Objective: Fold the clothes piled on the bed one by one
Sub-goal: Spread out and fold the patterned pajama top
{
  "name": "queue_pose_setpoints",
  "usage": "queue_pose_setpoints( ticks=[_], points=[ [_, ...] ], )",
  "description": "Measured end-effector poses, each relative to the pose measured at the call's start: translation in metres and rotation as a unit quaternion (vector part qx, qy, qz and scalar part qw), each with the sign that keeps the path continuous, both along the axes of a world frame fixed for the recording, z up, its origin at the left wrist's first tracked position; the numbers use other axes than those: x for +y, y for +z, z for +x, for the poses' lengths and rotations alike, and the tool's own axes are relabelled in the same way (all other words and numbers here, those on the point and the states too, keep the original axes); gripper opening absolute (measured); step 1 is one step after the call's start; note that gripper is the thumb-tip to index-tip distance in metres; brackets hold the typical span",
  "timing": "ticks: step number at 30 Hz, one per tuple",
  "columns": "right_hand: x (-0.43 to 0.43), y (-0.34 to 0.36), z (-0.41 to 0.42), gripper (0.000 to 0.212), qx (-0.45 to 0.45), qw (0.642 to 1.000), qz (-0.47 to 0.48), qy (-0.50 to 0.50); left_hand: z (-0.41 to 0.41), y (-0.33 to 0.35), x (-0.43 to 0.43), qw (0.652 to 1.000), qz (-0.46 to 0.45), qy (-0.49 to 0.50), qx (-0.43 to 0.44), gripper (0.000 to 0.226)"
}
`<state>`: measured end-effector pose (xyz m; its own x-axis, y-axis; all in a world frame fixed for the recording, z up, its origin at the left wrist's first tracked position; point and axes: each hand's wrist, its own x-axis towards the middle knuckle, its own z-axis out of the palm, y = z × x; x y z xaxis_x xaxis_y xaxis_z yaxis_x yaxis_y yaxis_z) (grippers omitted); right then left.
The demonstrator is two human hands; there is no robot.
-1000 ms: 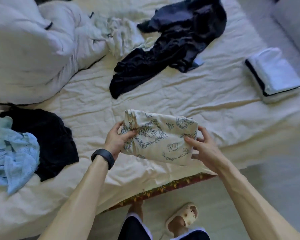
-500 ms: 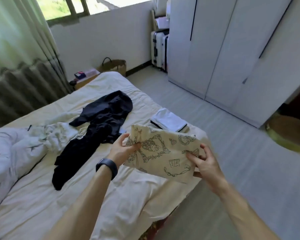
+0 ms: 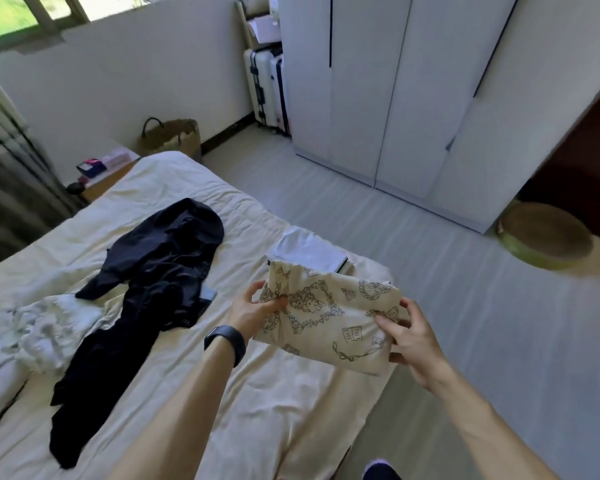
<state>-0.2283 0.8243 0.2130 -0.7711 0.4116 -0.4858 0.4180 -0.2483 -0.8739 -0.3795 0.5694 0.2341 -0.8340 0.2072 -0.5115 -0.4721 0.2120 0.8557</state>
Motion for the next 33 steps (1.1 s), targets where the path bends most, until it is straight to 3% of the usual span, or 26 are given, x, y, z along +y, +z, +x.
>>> queue_pose_setpoints(
  ticks=[7, 17, 22, 28, 33],
  points=[
    [0.010, -0.074, -0.076, 0.041, -0.076, 0.996, -0.047, -0.028, -0.086, -0.059, 0.029, 0.997, -0.067, -0.025, -0.039, 0.048],
    [0.045, -0.185, -0.251, 0.034, -0.142, 0.985, -0.072, -0.062, -0.278, -0.159, 0.099, 0.980, -0.192, -0.046, -0.030, 0.034],
    [0.051, -0.239, -0.311, 0.050, -0.144, 0.981, -0.050, -0.116, -0.351, -0.216, 0.128, 0.978, -0.200, -0.056, -0.028, 0.033],
    [0.045, -0.289, -0.340, 0.052, -0.175, 0.974, -0.021, -0.141, -0.387, -0.284, 0.141, 0.956, -0.268, -0.119, -0.016, 0.037],
    [0.046, -0.292, -0.340, 0.051, -0.184, 0.974, 0.004, -0.129, -0.380, -0.299, 0.146, 0.953, -0.286, -0.100, 0.007, 0.049]
  ],
)
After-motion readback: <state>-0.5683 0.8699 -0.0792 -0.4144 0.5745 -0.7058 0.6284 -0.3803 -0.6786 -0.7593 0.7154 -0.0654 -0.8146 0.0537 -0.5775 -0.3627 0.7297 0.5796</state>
